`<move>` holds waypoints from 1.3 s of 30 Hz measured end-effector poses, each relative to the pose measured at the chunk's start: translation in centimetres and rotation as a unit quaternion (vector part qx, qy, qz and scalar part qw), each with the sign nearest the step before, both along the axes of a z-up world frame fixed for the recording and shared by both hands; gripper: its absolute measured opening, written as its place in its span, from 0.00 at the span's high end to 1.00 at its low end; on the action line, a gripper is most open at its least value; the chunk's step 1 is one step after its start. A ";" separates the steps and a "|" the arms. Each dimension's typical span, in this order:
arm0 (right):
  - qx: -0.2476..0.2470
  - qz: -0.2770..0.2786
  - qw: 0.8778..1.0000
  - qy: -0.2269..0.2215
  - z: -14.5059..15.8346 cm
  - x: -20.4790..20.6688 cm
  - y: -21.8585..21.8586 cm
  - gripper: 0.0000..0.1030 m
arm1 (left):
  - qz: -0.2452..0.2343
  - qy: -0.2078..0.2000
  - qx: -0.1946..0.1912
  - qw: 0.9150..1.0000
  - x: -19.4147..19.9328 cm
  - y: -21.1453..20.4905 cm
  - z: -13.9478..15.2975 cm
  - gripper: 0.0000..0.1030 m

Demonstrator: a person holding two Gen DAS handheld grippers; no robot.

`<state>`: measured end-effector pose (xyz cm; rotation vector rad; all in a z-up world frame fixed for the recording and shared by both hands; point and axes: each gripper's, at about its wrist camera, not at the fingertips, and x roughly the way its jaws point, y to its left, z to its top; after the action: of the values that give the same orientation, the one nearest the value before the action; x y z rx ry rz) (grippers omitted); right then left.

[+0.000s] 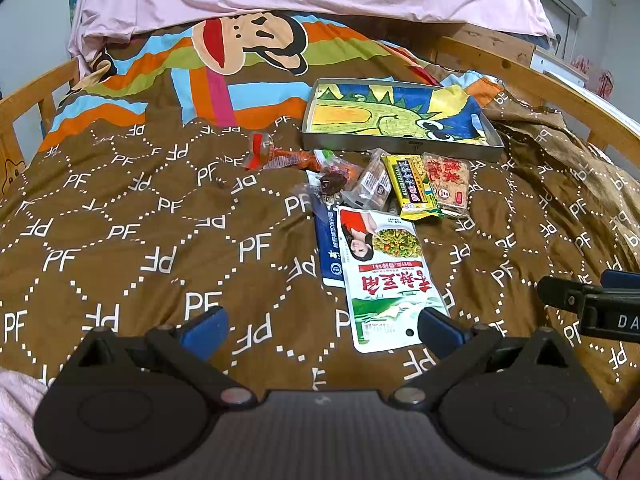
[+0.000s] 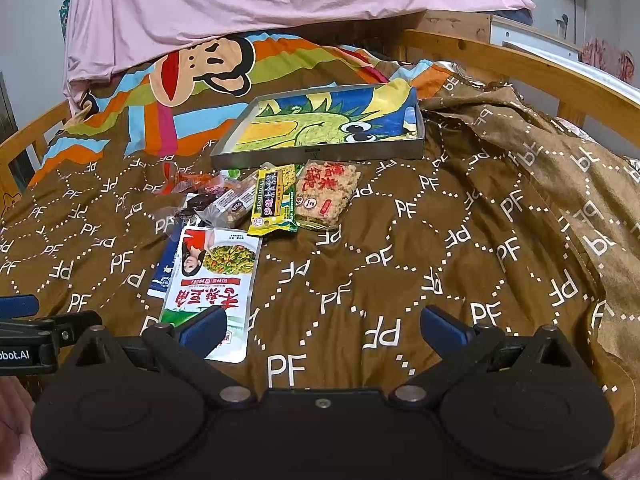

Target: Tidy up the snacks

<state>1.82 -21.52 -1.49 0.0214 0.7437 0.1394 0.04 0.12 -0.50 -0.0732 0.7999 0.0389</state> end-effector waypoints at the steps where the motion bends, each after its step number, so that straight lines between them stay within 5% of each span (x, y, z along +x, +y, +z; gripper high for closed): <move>1: 0.000 0.000 1.000 0.000 0.0 0.0 0.0 0.01 | 0.000 0.000 0.000 1.000 0.0 0.0 0.0 0.00; 23: 0.009 -0.007 1.000 -0.024 1.0 1.7 -1.1 0.01 | 0.014 0.031 -0.035 0.999 1.6 1.2 0.1 0.00; 32: 0.005 0.039 0.997 -0.071 1.8 4.2 -1.5 0.01 | 0.031 0.050 -0.041 0.997 6.2 3.1 0.8 0.00; 39: -0.021 0.087 0.994 -0.069 0.7 7.6 -0.1 0.01 | -0.014 0.029 -0.013 0.999 10.7 2.9 0.1 0.00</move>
<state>9.39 -21.64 -0.81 -0.0922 0.6104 0.2879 10.78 3.00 -0.36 -0.0858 0.8601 0.0034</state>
